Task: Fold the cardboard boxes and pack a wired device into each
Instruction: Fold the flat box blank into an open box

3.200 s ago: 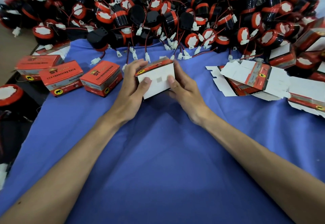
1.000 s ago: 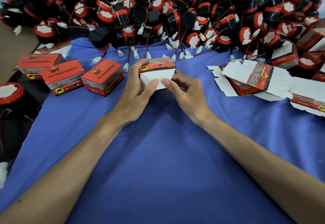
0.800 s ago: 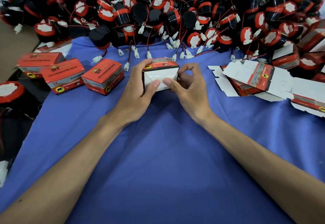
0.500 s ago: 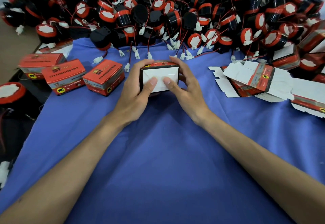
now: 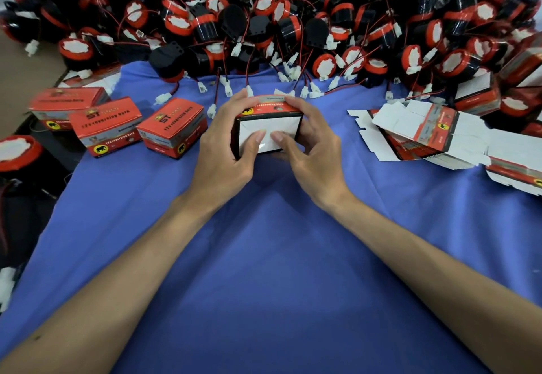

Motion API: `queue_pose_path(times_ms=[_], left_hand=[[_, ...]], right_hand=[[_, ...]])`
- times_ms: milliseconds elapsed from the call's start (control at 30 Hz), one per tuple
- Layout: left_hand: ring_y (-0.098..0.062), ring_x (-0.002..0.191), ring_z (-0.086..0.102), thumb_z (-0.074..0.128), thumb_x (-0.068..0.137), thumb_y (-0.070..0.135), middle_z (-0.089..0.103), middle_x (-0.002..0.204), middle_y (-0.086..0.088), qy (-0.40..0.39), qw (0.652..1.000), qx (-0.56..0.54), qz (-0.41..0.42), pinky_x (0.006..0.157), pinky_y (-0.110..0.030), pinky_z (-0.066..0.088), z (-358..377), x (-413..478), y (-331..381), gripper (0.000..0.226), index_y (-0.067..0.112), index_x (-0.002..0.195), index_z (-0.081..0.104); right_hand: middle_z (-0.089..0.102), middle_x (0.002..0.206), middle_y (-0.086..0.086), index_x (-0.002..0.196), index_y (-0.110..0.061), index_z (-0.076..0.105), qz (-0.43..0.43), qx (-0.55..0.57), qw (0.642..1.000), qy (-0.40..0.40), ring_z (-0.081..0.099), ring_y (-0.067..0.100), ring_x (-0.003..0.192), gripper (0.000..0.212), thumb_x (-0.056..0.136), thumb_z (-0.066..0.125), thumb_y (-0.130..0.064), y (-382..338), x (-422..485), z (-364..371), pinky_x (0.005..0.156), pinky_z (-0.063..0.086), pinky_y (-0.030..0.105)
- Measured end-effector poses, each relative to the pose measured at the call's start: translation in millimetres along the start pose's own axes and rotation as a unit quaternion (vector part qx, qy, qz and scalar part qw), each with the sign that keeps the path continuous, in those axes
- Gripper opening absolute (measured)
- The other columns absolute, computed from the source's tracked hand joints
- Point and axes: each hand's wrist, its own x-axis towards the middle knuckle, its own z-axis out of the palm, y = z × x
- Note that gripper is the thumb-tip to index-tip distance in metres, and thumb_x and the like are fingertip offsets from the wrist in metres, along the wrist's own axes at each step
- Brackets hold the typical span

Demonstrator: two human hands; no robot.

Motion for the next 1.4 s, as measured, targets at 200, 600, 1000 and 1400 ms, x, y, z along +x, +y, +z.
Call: queue_pose_path(times_ms=[200, 600, 1000, 1400], left_hand=[[-0.014, 0.133, 0.047, 0.061, 0.09, 0.006, 0.051, 0.141, -0.01, 0.03, 0.999, 0.011, 0.017, 0.107, -0.038, 0.043, 0, -2, 0, 0.041, 0.021, 0.127, 0.05], [-0.007, 0.113, 0.057, 0.056, 0.074, -0.016, 0.057, 0.124, 0.006, 0.032, 0.993, -0.063, -0.096, 0.094, -0.027, 0.049, -1, 2, 10, 0.062, 0.012, 0.13, 0.052], [-0.026, 0.145, 0.022, 0.06, 0.075, 0.037, 0.017, 0.153, -0.023, 0.005, 0.975, -0.141, -0.172, 0.115, -0.032, 0.032, -6, 7, 2, 0.067, 0.017, 0.135, 0.041], [-0.044, 0.145, 0.015, 0.07, 0.077, 0.004, 0.01, 0.15, -0.034, -0.009, 0.997, 0.012, 0.075, 0.11, -0.061, 0.028, 2, 2, 3, 0.056, 0.011, 0.123, 0.04]], right_hand=[[0.07, 0.085, 0.0, 0.105, -0.04, 0.055, -0.011, -0.005, 0.998, 0.066, 0.07, 0.012, 0.073, 0.042, 0.084, 0.069, -0.006, -5, -3, 5, 0.055, 0.055, 0.017], [0.074, 0.091, 0.006, 0.113, -0.001, 0.064, -0.187, -0.28, 0.936, 0.102, 0.07, 0.02, 0.066, 0.039, 0.078, 0.075, -0.013, 3, -7, 7, 0.057, 0.055, 0.035], [0.069, 0.112, 0.003, 0.099, -0.004, 0.065, -0.117, -0.138, 0.981, 0.071, 0.066, 0.008, 0.097, 0.017, 0.085, 0.07, -0.013, 0, -3, 8, 0.063, 0.048, 0.006], [0.062, 0.119, 0.006, 0.134, -0.009, 0.043, 0.086, 0.053, 0.994, -0.029, 0.06, 0.019, 0.109, 0.061, 0.078, 0.062, -0.021, -1, 4, -2, 0.095, 0.05, 0.038]])
